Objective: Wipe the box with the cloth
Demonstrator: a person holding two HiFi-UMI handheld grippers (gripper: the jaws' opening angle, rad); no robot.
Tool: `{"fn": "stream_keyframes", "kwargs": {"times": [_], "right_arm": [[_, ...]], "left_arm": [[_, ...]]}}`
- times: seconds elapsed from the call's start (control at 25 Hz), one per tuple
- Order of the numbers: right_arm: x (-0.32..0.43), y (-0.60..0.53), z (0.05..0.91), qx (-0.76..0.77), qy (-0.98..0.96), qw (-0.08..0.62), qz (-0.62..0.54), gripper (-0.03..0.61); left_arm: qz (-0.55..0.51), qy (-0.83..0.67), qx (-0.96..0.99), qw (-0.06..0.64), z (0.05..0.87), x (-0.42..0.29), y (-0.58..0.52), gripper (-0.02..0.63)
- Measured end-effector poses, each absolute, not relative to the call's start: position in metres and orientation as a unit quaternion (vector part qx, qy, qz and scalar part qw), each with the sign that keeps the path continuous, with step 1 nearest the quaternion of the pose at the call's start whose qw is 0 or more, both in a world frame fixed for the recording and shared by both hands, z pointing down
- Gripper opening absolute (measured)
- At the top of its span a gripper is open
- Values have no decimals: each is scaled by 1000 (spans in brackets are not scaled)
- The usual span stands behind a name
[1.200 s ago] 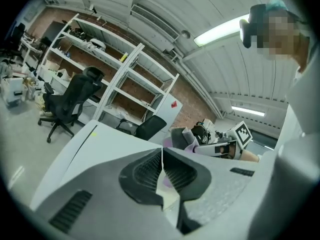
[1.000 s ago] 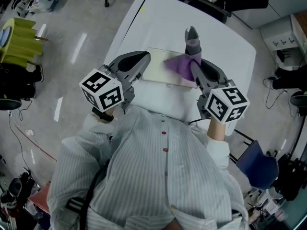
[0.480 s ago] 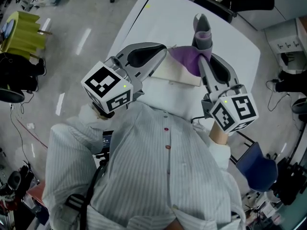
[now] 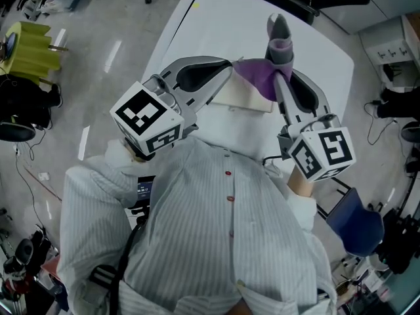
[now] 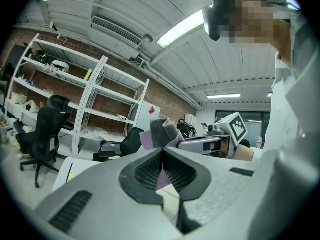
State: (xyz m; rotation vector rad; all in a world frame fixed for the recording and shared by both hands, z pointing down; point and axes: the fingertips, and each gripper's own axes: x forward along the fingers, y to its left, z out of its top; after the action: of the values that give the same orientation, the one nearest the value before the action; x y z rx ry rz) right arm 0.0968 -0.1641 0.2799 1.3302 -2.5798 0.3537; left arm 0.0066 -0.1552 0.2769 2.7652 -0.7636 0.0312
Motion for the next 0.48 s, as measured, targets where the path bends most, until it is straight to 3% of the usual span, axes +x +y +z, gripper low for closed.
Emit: {"fn": "stream_keyframes", "kwargs": {"times": [0.48], "right_arm": [[98,-161,282,454,-876,113,118,54]], "left_arm": [[23,-256,958,127,282,10,-151,12]]}}
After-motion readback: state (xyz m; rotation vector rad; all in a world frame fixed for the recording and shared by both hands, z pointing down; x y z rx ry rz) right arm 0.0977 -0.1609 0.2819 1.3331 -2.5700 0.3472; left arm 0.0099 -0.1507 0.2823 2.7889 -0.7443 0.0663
